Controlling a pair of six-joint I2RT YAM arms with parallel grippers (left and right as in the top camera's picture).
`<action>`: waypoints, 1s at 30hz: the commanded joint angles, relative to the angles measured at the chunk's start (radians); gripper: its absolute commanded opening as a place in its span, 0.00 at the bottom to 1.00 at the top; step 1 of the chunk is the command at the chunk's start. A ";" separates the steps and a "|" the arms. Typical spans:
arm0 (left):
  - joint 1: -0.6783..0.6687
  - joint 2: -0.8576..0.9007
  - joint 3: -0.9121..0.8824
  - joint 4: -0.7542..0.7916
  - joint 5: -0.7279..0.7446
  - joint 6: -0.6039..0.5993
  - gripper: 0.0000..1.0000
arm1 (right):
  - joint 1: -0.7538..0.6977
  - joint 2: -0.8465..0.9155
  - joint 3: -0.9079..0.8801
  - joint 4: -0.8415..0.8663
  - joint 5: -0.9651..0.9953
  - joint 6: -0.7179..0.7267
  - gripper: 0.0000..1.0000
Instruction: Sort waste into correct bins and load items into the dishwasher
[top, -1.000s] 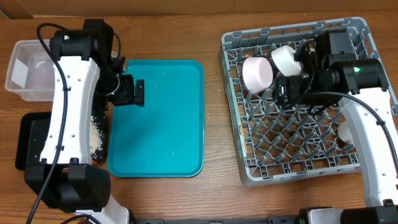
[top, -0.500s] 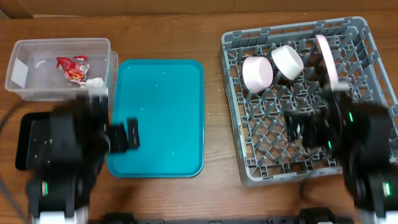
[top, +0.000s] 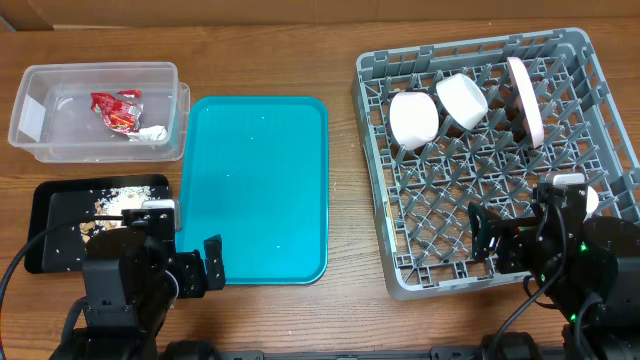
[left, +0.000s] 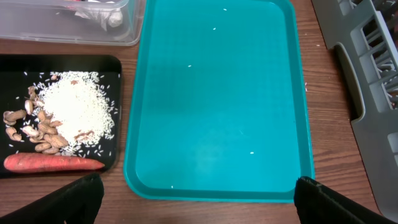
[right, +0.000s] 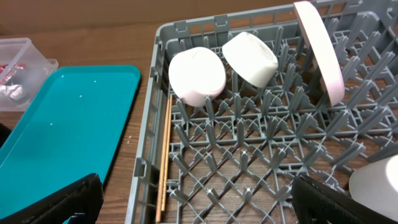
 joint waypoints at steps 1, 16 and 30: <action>0.000 -0.005 -0.010 0.003 -0.010 0.002 1.00 | -0.004 -0.001 -0.011 -0.009 0.010 0.003 1.00; 0.000 -0.005 -0.010 0.003 -0.010 0.002 1.00 | -0.001 -0.486 -0.508 0.562 -0.108 0.038 1.00; 0.000 -0.005 -0.010 0.003 -0.010 0.002 1.00 | -0.001 -0.627 -1.009 1.168 0.260 0.160 1.00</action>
